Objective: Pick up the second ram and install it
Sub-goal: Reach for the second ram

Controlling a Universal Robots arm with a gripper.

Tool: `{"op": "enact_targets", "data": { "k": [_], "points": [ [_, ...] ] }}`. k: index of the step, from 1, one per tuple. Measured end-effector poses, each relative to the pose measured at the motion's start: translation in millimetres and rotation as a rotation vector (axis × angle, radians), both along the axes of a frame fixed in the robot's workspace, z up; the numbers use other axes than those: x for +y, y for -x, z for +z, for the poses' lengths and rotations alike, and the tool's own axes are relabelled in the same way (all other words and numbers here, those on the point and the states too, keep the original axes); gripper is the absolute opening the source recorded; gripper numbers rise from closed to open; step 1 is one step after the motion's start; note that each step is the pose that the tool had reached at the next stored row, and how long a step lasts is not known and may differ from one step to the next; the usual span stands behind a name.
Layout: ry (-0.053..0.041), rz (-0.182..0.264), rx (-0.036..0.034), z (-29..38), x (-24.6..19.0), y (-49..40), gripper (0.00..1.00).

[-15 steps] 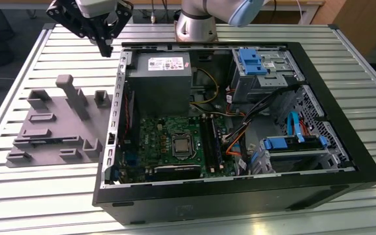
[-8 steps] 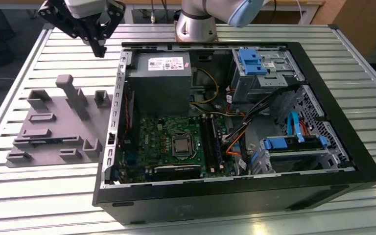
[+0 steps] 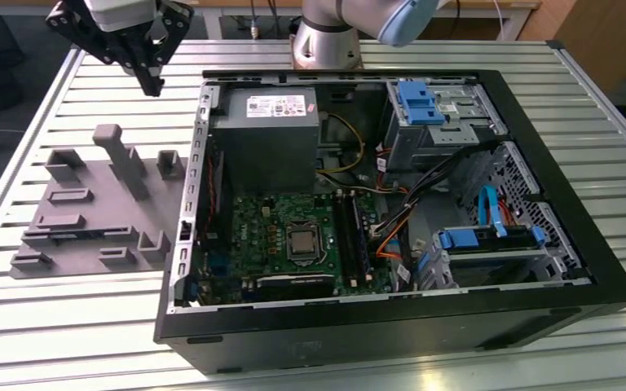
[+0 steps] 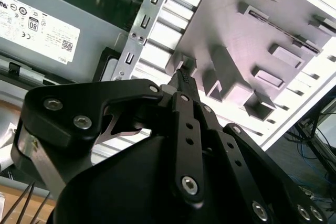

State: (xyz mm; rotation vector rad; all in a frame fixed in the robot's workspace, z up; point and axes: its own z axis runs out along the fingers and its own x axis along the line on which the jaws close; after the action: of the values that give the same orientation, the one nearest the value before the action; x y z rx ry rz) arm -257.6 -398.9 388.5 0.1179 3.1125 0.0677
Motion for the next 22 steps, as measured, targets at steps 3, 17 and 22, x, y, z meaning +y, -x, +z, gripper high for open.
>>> {"op": "enact_targets", "data": {
  "k": [3, 17, 22],
  "points": [
    [0.0000, 0.000, 0.0000, -0.1, 0.0, 4.4, 0.13],
    [0.0000, 0.000, 0.0000, -0.7, -2.4, 29.4, 0.13],
    [0.0000, 0.000, 0.0001, -0.9, -10.2, 37.5, 0.13]
  ]
}}
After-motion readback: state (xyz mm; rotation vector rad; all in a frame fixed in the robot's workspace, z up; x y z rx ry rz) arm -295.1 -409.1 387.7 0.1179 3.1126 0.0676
